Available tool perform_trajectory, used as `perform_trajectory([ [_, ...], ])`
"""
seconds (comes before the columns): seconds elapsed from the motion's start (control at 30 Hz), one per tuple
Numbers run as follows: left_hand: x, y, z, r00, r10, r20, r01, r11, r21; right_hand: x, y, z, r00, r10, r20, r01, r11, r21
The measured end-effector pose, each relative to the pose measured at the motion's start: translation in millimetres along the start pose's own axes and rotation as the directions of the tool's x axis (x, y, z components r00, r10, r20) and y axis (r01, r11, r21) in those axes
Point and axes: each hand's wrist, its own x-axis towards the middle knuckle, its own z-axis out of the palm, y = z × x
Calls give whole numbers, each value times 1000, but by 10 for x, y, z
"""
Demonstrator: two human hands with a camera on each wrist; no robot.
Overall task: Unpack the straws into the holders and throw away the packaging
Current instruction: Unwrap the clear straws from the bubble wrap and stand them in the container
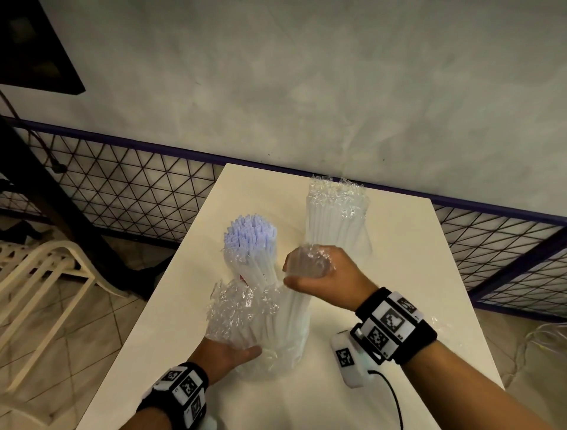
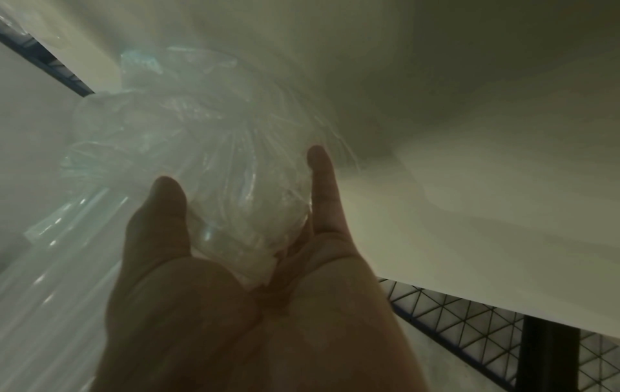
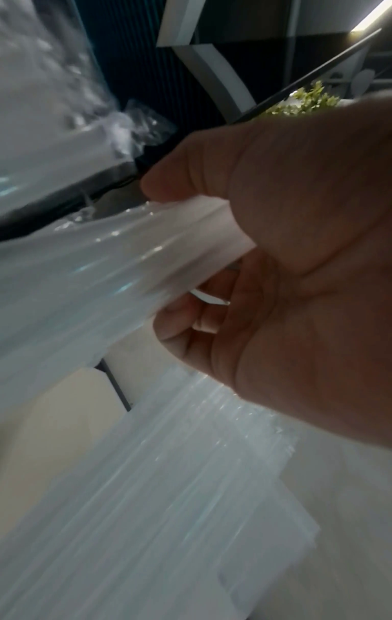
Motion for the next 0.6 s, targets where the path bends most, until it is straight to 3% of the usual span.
perform_trajectory([
  [0.27, 20, 4, 21, 1000, 2, -12, -3, 996, -87, 98, -240, -310, 992, 36, -123, -41, 999, -30],
  [0.4, 23, -11, 13, 1000, -6, -10, 5, 995, -97, 102, -618, -584, 980, -80, -183, 77, 997, -20],
  [0.5, 41, -42, 28, 1000, 24, -13, -25, 992, -126, 188, -842, -922, 920, -152, -362, 174, 984, 29],
  [0.6, 8, -9, 34, 1000, 13, -11, -15, 990, -139, 306, -873, -1157, 857, -154, -491, 173, 985, -7],
])
